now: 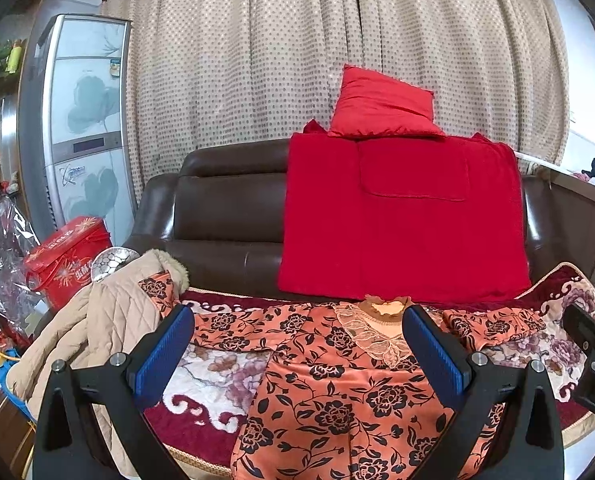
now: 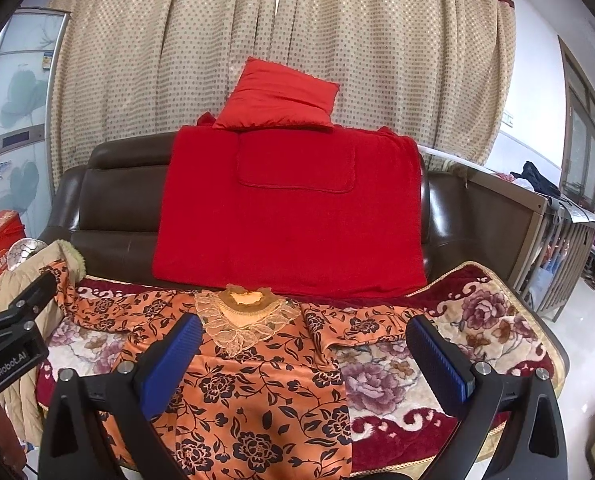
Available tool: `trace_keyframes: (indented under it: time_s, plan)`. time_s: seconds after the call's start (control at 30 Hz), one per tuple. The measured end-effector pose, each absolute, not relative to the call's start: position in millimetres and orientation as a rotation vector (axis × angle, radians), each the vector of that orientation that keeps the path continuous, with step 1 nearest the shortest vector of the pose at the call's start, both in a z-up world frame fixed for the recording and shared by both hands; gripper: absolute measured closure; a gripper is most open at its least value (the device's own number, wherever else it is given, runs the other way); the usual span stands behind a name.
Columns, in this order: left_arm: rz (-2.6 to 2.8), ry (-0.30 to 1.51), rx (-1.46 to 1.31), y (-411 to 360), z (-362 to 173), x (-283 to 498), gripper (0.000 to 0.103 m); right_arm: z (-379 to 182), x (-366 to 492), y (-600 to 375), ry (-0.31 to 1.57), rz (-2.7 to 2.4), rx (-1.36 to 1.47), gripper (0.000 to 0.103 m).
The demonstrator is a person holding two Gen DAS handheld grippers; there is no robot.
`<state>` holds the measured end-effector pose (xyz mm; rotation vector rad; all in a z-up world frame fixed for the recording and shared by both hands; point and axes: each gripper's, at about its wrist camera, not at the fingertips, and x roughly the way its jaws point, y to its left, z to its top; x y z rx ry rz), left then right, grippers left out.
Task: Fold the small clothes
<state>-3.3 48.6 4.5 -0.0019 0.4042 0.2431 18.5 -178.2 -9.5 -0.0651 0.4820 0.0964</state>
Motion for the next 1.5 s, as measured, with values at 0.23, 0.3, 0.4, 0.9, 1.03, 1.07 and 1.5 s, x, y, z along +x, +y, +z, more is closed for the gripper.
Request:
trace_keyframes:
  time_s: [0.23, 0.3, 0.4, 0.9, 1.03, 1.07, 1.5]
  plan:
    - [0.255, 0.411, -0.012, 53, 3, -4, 0.0, -9, 18, -176, 0.485, 0.101, -0.068, 0.0]
    - [0.259, 0.413, -0.012, 54, 3, -4, 0.0, -9, 18, -175, 0.485, 0.106, -0.064, 0.0]
    - [0.265, 0.416, -0.016, 55, 2, -4, 0.0, -11, 18, -174, 0.489, 0.105, -0.08, 0.0]
    - [0.305, 0.424, -0.035, 67, -2, -2, 0.0, -13, 20, -171, 0.492, 0.118, -0.086, 0.0]
    - [0.321, 0.428, -0.036, 70, -4, 1, 0.0, -15, 22, -168, 0.495, 0.122, -0.092, 0.0]
    - [0.323, 0.429, -0.036, 71, -4, 1, 0.0, -16, 23, -168, 0.498, 0.122, -0.095, 0.0]
    - [0.323, 0.702, 0.009, 87, -101, 81, 0.0, -74, 76, -217, 0.575, 0.195, 0.056, 0.0]
